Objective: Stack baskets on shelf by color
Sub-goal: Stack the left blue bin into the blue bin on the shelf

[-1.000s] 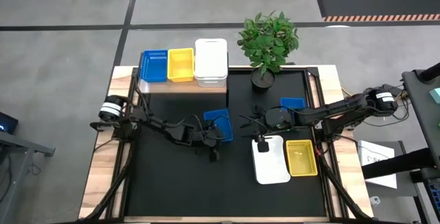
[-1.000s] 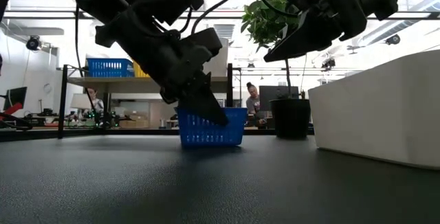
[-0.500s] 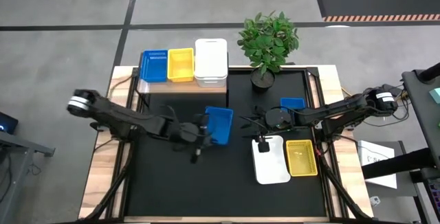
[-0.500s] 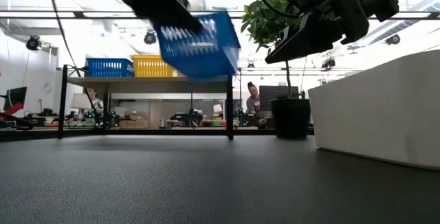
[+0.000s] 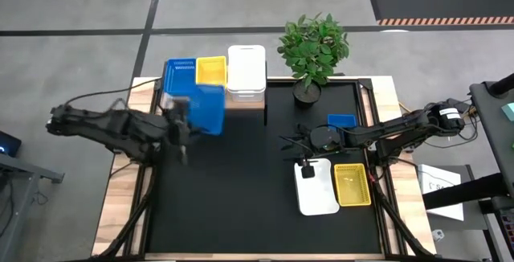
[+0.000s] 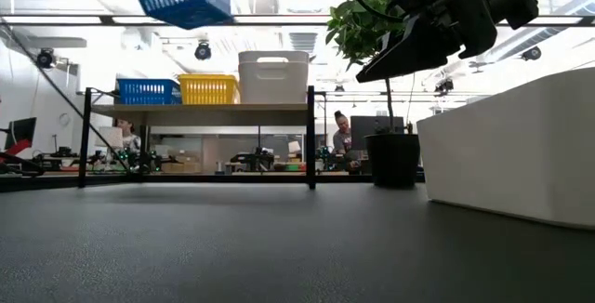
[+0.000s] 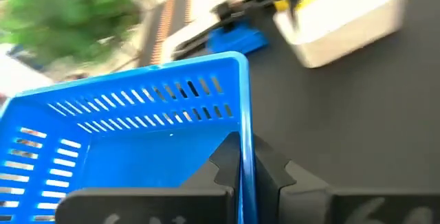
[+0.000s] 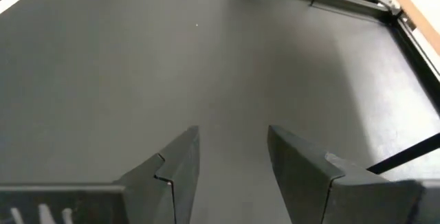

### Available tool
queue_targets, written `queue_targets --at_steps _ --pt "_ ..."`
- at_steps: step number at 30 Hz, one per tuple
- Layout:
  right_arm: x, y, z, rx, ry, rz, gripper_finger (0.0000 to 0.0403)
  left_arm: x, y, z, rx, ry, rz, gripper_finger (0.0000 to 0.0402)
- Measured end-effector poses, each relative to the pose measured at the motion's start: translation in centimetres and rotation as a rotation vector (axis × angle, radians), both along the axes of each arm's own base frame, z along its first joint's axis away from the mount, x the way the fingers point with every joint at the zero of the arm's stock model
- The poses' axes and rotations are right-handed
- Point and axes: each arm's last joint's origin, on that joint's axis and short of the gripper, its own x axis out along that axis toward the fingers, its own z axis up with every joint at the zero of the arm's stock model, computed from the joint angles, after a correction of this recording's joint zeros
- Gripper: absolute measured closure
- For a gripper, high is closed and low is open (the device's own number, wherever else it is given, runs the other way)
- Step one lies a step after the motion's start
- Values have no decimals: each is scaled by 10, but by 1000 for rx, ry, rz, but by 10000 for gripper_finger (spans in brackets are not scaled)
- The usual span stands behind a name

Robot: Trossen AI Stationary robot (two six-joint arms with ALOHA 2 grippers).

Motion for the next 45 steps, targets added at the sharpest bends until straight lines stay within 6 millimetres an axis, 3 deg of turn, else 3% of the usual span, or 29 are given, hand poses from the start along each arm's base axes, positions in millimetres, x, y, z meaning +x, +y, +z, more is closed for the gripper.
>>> queue_targets --at_steps 6,14,17,22,29,36,45 --pt "1 0 1 -26 -19 15 242 -37 19 10 87 -55 97 402" --pt "1 0 3 -46 -34 25 241 -52 37 25 167 -88 270 402" --pt "2 0 3 -56 -43 31 242 -53 43 36 174 -88 333 402" --pt "2 0 3 -62 -44 34 246 -47 53 48 187 57 401 402" --pt "2 0 3 -64 -42 36 248 -35 71 66 140 184 384 401" --pt "2 0 3 -70 -41 40 249 -21 109 63 28 261 381 401" --pt "2 0 3 -70 -40 44 248 -38 142 58 -35 249 370 401"
